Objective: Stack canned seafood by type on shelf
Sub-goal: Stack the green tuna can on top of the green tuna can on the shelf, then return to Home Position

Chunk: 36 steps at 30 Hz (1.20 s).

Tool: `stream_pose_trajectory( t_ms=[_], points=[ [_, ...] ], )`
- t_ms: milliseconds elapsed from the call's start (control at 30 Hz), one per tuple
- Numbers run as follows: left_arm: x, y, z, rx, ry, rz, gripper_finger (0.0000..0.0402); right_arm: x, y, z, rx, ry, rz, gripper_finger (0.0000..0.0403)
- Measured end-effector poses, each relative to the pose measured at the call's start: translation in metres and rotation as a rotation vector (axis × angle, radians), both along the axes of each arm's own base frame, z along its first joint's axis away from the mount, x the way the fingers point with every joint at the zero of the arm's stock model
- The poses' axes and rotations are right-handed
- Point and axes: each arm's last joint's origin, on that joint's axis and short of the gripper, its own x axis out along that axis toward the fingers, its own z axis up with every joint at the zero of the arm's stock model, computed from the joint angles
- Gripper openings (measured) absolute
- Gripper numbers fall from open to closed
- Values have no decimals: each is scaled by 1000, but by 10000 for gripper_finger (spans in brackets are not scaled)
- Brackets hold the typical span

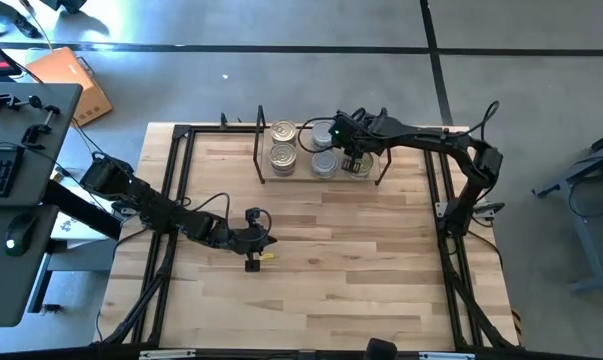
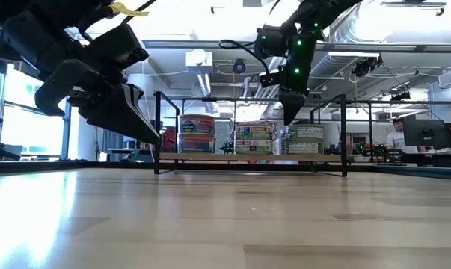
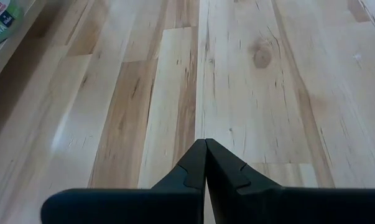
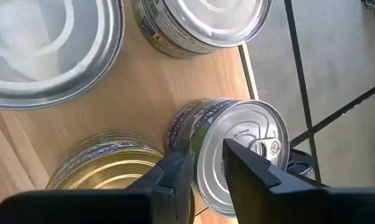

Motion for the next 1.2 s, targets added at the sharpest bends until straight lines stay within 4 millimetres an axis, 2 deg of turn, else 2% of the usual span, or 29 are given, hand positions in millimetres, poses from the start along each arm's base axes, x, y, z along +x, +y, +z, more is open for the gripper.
stream_pose_trajectory(
  t_ms=[233,500,633,833,933,1033,1200],
  points=[
    [0,0,0,1,0,-1,0,-1,-5,8,16,-68,-80,77],
    [0,0,0,1,0,0,0,-17,-35,-1,101,-141,-290,77],
    [0,0,0,1,0,-1,0,-18,-42,-8,128,-144,-314,77],
    [0,0,0,0,-1,-1,0,-16,-44,-8,116,-162,-313,77],
    [0,0,0,-1,-1,0,0,-18,-40,-1,108,-180,-304,77],
    [0,-1,0,-1,0,-2,0,-21,-30,16,90,-223,-286,77],
    [-2,-6,0,-9,4,-15,0,-23,9,55,95,-342,-149,59]
  ],
)
